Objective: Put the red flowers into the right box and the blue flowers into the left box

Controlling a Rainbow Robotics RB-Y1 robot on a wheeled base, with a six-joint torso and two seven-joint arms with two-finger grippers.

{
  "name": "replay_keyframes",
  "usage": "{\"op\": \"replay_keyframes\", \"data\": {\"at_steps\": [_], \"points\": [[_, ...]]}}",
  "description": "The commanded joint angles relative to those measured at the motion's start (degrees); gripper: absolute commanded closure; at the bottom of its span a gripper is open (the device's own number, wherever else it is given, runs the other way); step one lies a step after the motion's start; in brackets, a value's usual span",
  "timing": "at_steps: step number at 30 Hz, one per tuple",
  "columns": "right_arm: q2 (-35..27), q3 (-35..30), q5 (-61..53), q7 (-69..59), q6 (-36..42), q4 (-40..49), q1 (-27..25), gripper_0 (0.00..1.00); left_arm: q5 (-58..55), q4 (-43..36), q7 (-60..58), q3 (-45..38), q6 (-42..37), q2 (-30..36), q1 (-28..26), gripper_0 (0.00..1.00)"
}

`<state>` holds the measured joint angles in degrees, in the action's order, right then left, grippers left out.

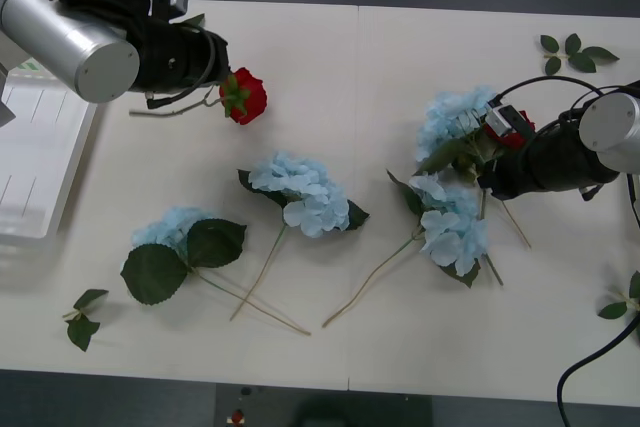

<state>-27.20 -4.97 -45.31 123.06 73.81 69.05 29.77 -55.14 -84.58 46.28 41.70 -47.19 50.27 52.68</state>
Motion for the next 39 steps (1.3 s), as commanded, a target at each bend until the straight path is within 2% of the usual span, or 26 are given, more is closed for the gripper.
{"op": "replay_keyframes", "data": {"at_steps": [1, 7, 8, 9, 10, 12, 13, 14, 16, 17, 18, 20, 24, 29, 33, 39], "points": [[-0.2, -0.5, -0.6, -0.7, -0.1, 1.0, 1.1, 1.00, 0.0, -3.0, 2.1, -2.7, 0.3, 0.9, 3.0, 1.00], [-0.3, -0.8, -1.2, -0.3, -0.1, 1.1, 1.1, 0.99, 1.5, -2.3, 2.9, -2.7, 1.1, 0.9, 3.0, 1.00], [-0.3, -1.1, -1.4, 0.0, -0.2, 1.3, 1.1, 0.86, 1.8, -1.9, 3.0, -2.7, 1.4, 0.9, 3.0, 1.00], [-0.4, -1.4, -1.6, 0.2, -0.1, 1.4, 1.1, 0.44, 1.9, -1.8, 3.1, -2.7, 1.6, 0.8, 3.0, 1.00], [-0.5, -1.5, -1.8, 0.5, -0.1, 1.7, 1.1, 0.15, 2.3, -1.6, 3.3, -2.7, 1.6, 0.9, 2.9, 1.00], [-0.8, -1.8, -2.6, 0.9, 0.0, 2.0, 1.1, 0.00, 2.9, -1.6, 3.4, -2.7, 1.6, 0.9, 2.9, 1.00], [-1.1, -1.8, -3.1, 1.0, 0.1, 2.0, 1.1, 0.00, 3.5, -1.6, 3.4, -2.7, 1.6, 0.9, 2.8, 0.95], [-1.6, -1.9, -4.1, 1.1, 0.5, 2.1, 1.1, 0.00, 4.1, -1.6, 3.5, -2.7, 1.6, 0.9, 2.6, 0.77], [-2.5, -2.2, -5.8, 1.4, 1.4, 2.4, 1.1, 0.00, 5.0, -1.6, 3.6, -2.7, 1.6, 0.9, 2.3, 0.57], [-2.9, -2.4, -6.5, 1.5, 1.9, 2.6, 1.1, 0.00, 5.6, -1.6, 3.7, -2.7, 1.6, 0.9, 2.2, 0.51], [-3.5, -2.9, -7.8, 1.7, 3.4, 3.3, 1.1, 0.00, 6.1, -1.6, 3.7, -2.7, 1.6, 1.0, 2.0, 0.40], [-3.9, -4.0, -8.8, 1.9, 5.6, 4.6, 1.1, 0.00, 6.7, -1.5, 3.9, -2.7, 1.6, 0.9, 1.8, 0.30], [-4.1, -8.5, -10.9, 2.4, 12.8, 9.8, 1.1, 0.00, 7.2, -0.9, 3.9, -2.7, 1.6, 0.9, 1.5, 0.20], [-4.1, -14.2, -15.8, 1.8, 20.4, 13.7, 1.1, 0.00, 7.1, 0.5, 4.2, -2.6, 1.6, 0.9, 1.5, 0.18], [-4.1, -17.5, -19.1, 1.8, 23.8, 14.5, 1.1, 0.00, 7.2, 0.8, 4.7, -2.2, 1.6, 0.8, 0.5, 0.17], [-4.1, -20.3, -24.7, 0.2, 27.0, 14.6, 1.9, 0.00, 9.9, 1.5, 5.0, 2.2, 1.6, 0.2, 0.0, 0.06]]}}
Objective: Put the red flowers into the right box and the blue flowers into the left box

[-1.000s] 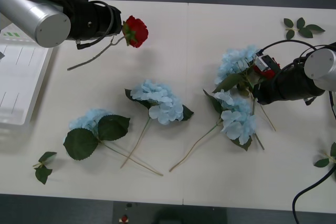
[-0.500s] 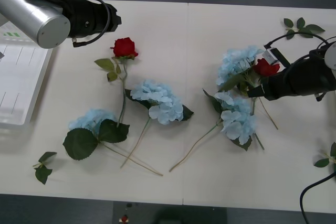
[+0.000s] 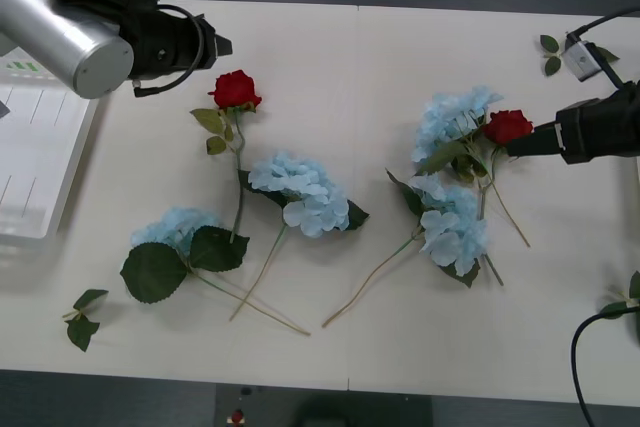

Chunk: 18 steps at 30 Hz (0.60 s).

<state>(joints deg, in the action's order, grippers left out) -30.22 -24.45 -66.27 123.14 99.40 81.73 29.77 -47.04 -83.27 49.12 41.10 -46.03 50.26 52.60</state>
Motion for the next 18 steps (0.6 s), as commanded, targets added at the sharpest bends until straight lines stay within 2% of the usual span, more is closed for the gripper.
{"op": "replay_keyframes", "data": {"at_steps": [1, 12, 18], "points": [[-1.1, -0.9, -5.5, -1.5, 1.8, 1.9, 2.0, 0.00, 2.0, 0.8, 2.2, 3.1, 0.4, -0.2, -0.2, 0.05], [-1.1, -1.5, -17.6, -12.4, 1.9, 1.9, 2.0, 0.00, 5.9, 6.7, 2.8, 6.8, 0.1, -5.9, -0.3, 0.04], [-1.1, -1.6, -22.1, -18.8, 1.6, 1.9, 2.0, 0.00, 6.1, 7.7, 3.2, 6.8, -5.1, -8.6, -0.3, 0.05]]}}
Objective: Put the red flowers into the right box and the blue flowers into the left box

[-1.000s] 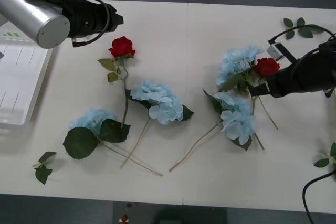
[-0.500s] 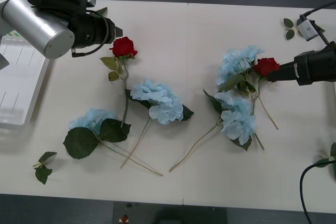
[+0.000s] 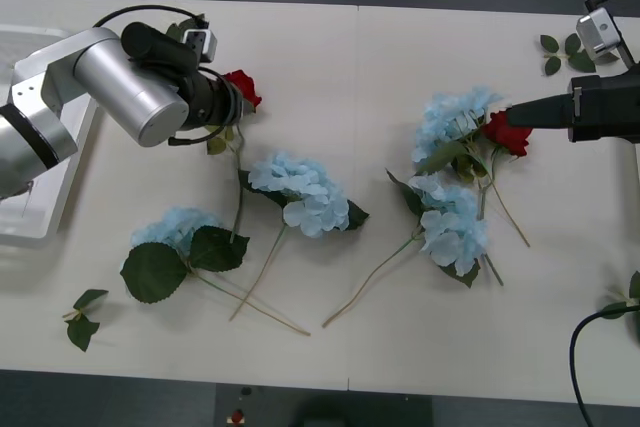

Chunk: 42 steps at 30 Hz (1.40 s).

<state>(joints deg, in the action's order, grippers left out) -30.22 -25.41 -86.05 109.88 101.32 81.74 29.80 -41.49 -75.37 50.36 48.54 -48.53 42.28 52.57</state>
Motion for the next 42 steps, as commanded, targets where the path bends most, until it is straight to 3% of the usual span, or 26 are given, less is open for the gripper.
{"op": "replay_keyframes", "data": {"at_steps": [1, 8, 22, 37, 42], "points": [[-1.1, -0.5, -2.8, -6.5, -0.3, 1.9, 2.0, 0.00, 0.4, -0.2, 2.0, -0.6, -3.4, -1.0, -0.3, 0.05], [-1.1, -0.4, -7.3, -11.4, -1.1, 1.9, 2.1, 0.00, 0.2, 1.4, 1.9, -0.7, -4.6, -3.3, -0.2, 0.05], [-1.1, -0.3, -13.6, -13.5, -2.2, 1.9, 2.8, 0.00, 0.4, 12.2, 3.3, -0.9, 0.8, -9.2, 2.2, 0.05], [-1.1, -0.5, -13.9, -11.8, -1.9, 1.9, 2.8, 0.00, 1.2, 15.2, 4.0, -0.9, 4.7, -11.1, 2.7, 0.04], [-1.0, -0.7, -13.6, -5.2, -1.8, 1.9, 2.8, 0.00, 3.8, 16.6, 4.6, -0.9, 6.0, -11.9, 2.7, 0.05]]}}
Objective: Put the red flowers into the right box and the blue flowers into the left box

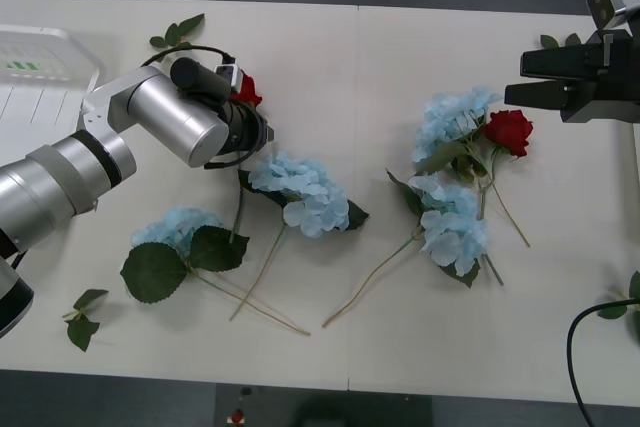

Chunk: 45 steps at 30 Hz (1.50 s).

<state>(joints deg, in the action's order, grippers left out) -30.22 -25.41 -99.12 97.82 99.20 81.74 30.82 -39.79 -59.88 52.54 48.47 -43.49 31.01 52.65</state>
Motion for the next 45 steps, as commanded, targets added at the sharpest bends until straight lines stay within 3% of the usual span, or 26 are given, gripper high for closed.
{"op": "replay_keyframes", "data": {"at_steps": [1, 12, 15, 16, 17, 19, 25, 39, 45], "points": [[-1.1, -0.7, -0.5, 8.4, 0.3, 1.9, 1.8, 0.00, 2.4, 1.5, 2.5, -0.8, 1.3, -0.9, 2.6, 0.04], [-1.1, -1.2, 0.8, 24.1, -0.3, 1.9, 1.8, 0.00, 2.9, 4.9, 3.6, -0.8, 4.4, -2.1, 2.6, 0.07], [-1.1, -1.5, 0.8, 30.1, -0.6, 1.9, 1.8, 0.00, 2.9, 4.8, 4.1, -0.8, 4.4, -2.1, 2.6, 0.31], [-1.1, -1.5, 0.8, 32.7, -0.6, 1.9, 1.8, 0.00, 2.9, 4.8, 4.2, -0.8, 4.4, -2.1, 2.6, 0.46], [-1.1, -1.6, 0.8, 33.6, -0.6, 1.9, 1.8, 0.00, 2.9, 4.9, 4.2, -0.8, 4.3, -2.1, 2.6, 0.51], [-1.1, -1.7, 0.8, 37.0, -0.6, 1.9, 1.8, 0.00, 2.9, 4.8, 4.6, -0.8, 4.4, -2.2, 2.6, 0.74], [-1.1, -2.0, 0.6, 44.3, -0.8, 1.9, 1.8, 0.00, 2.9, 4.9, 5.1, -0.6, 4.4, -2.1, 2.6, 0.98], [-1.1, -1.8, 0.3, 53.7, -3.0, 1.9, 1.8, 0.00, 5.1, 4.2, 5.9, 0.0, 4.4, -1.7, 2.8, 1.00], [-1.1, -1.2, 0.2, 53.5, -4.5, 1.9, 1.7, 0.00, 4.1, -1.2, 5.1, -4.5, 4.0, -0.1, 3.0, 1.00]]}}
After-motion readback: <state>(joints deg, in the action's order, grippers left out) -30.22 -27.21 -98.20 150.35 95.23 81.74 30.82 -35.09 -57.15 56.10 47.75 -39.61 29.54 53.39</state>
